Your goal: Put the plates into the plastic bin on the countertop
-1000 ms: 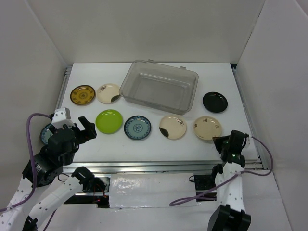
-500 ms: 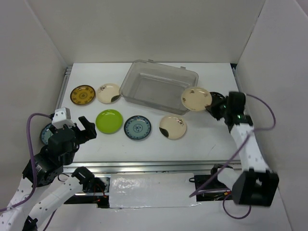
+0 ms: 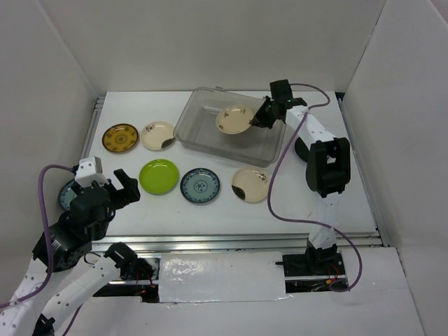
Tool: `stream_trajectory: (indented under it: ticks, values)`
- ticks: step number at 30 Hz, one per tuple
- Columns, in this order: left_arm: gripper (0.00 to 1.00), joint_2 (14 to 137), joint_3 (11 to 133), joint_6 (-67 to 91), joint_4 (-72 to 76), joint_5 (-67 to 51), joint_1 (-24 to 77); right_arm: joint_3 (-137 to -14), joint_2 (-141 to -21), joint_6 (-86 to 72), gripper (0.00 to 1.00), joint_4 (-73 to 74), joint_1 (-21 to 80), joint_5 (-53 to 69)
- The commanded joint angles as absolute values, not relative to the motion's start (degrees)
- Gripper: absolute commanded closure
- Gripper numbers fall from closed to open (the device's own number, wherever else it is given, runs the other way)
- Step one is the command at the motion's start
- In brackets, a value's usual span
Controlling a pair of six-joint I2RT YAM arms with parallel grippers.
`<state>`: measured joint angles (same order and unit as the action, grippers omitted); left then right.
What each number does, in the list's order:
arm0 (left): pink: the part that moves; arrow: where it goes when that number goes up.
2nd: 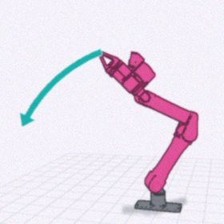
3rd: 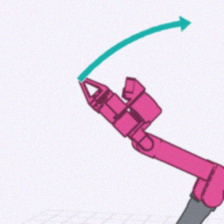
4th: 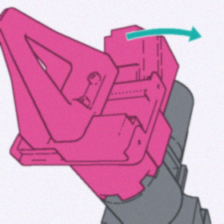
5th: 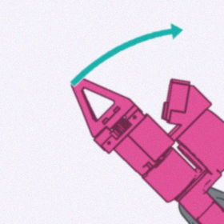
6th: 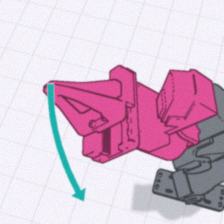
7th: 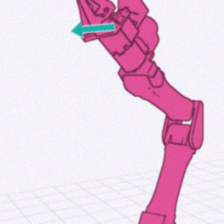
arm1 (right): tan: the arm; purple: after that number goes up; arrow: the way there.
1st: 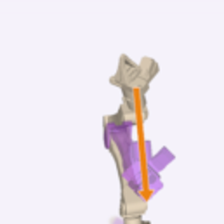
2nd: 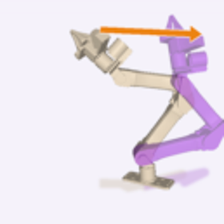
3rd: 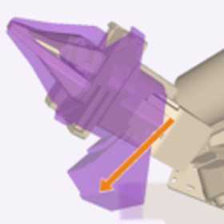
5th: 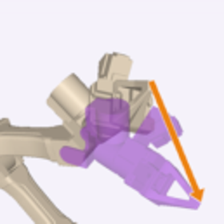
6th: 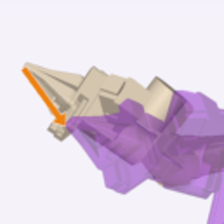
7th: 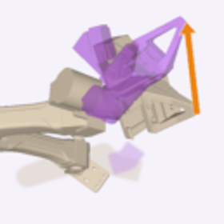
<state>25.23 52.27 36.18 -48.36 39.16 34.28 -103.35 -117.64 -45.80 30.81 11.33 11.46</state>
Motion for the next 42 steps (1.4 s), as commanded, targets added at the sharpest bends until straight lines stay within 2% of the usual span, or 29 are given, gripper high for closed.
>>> stream_trajectory:
  ticks: [1,5,7,8,9,10,15,18,19,21,22,25,27,31,36,37,38,39,40,42]
  values:
    - [0.01,24.5,53.1,35.7,-46.5,40.1,34.5,-106.3,-120.5,-43.9,1.0,35.3,12.1,11.8]
    - [0.01,24.3,53.0,35.6,-46.3,39.8,34.5,-104.5,-121.3,-43.6,0.98,33.5,12.0,12.3]
    - [0.01,24.2,53.0,35.4,-46.2,39.6,34.5,-104.1,-121.1,-42.5,0.57,33.4,12.0,13.5]
    - [0.01,24.3,52.9,35.3,-46.1,39.5,34.5,-104.6,-120.3,-40.8,0.39,34.0,12.4,13.7]
    - [0.01,24.5,52.9,35.2,-46.1,39.3,34.5,-104.5,-119.1,-39.7,0.13,33.4,12.7,14.9]
    - [0.01,24.5,52.9,35.2,-46.1,39.3,34.5,-103.7,-117.4,-38.6,0.0,33.0,12.8,15.0]
    - [0.01,24.7,52.9,35.0,-46.0,38.9,34.5,-93.4,-96.3,-34.9,0.0,29.3,13.5,7.8]
    - [0.01,24.5,52.9,35.0,-46.0,39.0,34.5,-82.5,-83.3,-34.4,0.0,31.3,13.1,-1.5]
    - [0.01,24.3,52.9,34.8,-45.9,39.1,34.5,-73.0,-80.4,-34.4,0.0,29.5,12.0,-1.1]
    - [0.01,24.1,52.9,35.1,-45.9,38.9,34.5,-62.7,-71.6,-33.8,0.0,22.8,10.4,4.3]
    - [0.01,24.0,52.8,34.8,-45.9,39.0,34.6,-52.5,-68.8,-32.8,0.0,19.9,8.9,12.6]
    - [0.01,24.7,52.7,34.5,-45.4,38.4,34.6,-34.6,-57.4,-32.2,0.0,7.0,5.5,27.3]
    - [0.01,25.4,52.6,33.8,-45.0,37.4,34.6,-27.9,-52.2,-34.5,0.0,4.7,4.8,28.1]
    - [0.01,27.2,52.7,33.3,-44.8,36.6,34.6,-22.8,-52.9,-37.0,0.02,2.7,3.1,26.3]
    - [0.01,27.2,52.8,33.5,-44.9,36.6,34.6,-19.7,-64.0,-38.8,0.09,-6.4,0.9,29.5]
    - [0.01,26.8,52.7,33.3,-44.9,36.7,34.6,-20.3,-66.4,-38.8,0.12,-6.6,0.4,30.4]
    - [0.01,26.4,52.7,33.4,-44.9,36.6,34.6,-21.1,-71.2,-38.6,0.21,-6.9,0.4,31.2]
    - [0.01,26.3,52.7,33.5,-44.9,36.8,34.6,-22.5,-73.6,-38.7,0.25,-6.8,0.4,31.5]
    - [0.01,25.8,52.6,33.6,-44.9,37.0,34.6,-22.9,-77.5,-38.8,0.35,-6.9,0.4,31.6]
    - [0.01,25.6,52.7,33.9,-45.2,37.2,34.6,-23.0,-80.2,-39.6,0.42,-8.8,0.6,31.7]
